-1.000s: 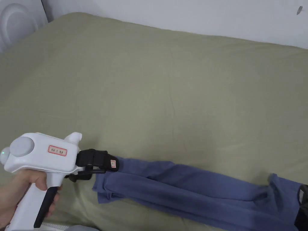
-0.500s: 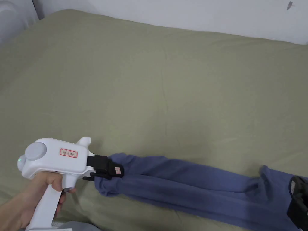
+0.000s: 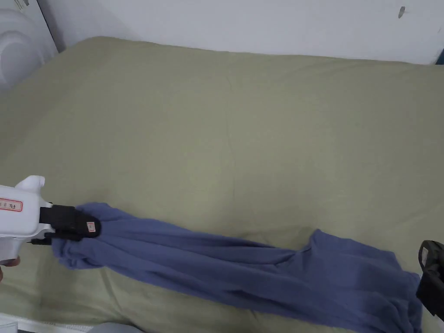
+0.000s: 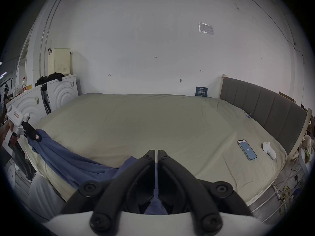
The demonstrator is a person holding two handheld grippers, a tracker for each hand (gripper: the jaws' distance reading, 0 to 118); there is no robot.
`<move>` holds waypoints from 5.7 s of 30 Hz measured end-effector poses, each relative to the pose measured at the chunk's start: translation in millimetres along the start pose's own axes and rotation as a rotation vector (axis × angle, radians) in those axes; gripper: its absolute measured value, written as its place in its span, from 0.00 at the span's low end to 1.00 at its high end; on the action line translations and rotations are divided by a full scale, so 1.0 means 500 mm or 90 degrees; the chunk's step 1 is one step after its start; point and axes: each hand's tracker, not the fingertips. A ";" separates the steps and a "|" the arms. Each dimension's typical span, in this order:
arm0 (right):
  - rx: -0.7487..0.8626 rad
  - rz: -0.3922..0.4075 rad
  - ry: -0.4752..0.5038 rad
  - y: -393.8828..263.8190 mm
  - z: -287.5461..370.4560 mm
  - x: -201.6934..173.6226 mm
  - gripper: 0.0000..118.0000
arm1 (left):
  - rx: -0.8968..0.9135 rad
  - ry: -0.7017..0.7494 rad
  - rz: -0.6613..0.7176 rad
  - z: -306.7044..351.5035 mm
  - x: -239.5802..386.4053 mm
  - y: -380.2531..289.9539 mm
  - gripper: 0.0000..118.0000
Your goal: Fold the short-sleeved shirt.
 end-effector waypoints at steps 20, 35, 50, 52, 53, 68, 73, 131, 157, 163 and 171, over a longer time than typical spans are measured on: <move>-0.013 -0.076 -0.030 -0.044 0.051 0.084 0.05 | -0.096 0.056 -0.283 -0.346 0.527 -0.133 0.42; -0.050 -0.104 -0.023 -0.065 0.035 0.095 0.05 | -0.101 -0.111 -0.129 -0.302 0.392 -0.101 0.08; -0.089 -0.090 -0.024 -0.071 0.026 0.083 0.05 | -0.165 -0.148 -0.161 -0.405 0.450 -0.151 0.07; -0.087 -0.090 -0.015 -0.067 0.020 0.073 0.05 | -0.123 -0.153 -0.181 -0.316 0.415 -0.128 0.07; -0.087 -0.089 -0.012 -0.066 0.016 0.067 0.05 | -0.111 -0.149 -0.178 -0.283 0.391 -0.118 0.07; -0.112 -0.048 0.026 -0.063 -0.011 0.004 0.05 | -0.129 -0.168 -0.035 -0.305 0.158 -0.075 0.98; -0.121 -0.040 0.015 -0.063 -0.017 0.004 0.05 | -0.154 -0.365 0.043 -0.369 0.147 -0.073 0.96; -0.112 -0.160 0.035 -0.089 0.029 0.100 0.05 | -0.193 -0.204 -0.171 -0.443 0.460 -0.159 0.01; -0.493 -0.576 0.582 -0.235 -0.412 -0.024 0.04 | -0.096 -0.177 -0.094 -0.274 0.174 -0.061 0.32; -0.468 -0.538 0.580 -0.230 -0.402 -0.024 0.04 | -0.175 -0.325 -0.006 -0.388 0.153 -0.051 1.00; -0.452 -0.537 0.570 -0.229 -0.391 -0.024 0.04 | -0.159 -0.307 -0.069 -0.429 0.190 -0.068 0.60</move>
